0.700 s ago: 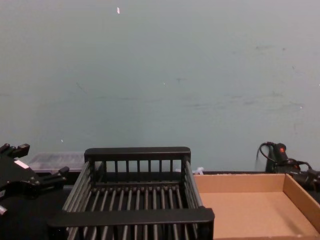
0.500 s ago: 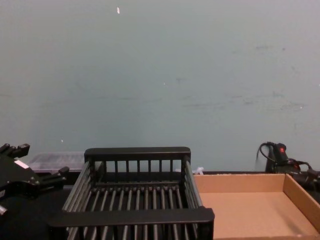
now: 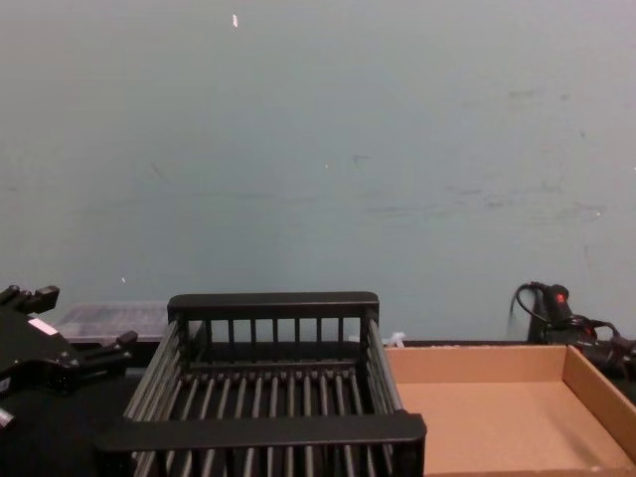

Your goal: Pick up the white tape and place it into the black box , Pick up the silver tape and place it into the brown box.

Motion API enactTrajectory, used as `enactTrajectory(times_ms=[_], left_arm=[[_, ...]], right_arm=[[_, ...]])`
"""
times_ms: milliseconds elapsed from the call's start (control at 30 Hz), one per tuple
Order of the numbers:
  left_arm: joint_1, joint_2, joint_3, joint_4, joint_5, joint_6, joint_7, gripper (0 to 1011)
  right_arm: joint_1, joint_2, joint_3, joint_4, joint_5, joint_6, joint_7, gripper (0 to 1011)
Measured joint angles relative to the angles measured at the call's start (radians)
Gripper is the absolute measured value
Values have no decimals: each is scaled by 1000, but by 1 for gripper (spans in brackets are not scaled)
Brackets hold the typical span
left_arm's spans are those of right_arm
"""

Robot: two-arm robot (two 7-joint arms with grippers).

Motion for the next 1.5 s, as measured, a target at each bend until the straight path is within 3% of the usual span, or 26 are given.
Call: enactTrajectory(times_ms=[1167,1400,1500], left_arm=[[0,0,0,0,0,0,0,1001],[0,0,0,0,0,0,0,1001],[0,0,0,0,0,0,0,1001]], right_arm=[[-1,0,1,-1,0,0,0,1002],[-127,44,74,-165,42,27,-17,1002],[-162,53,90,-205,48,33,-23,1002]])
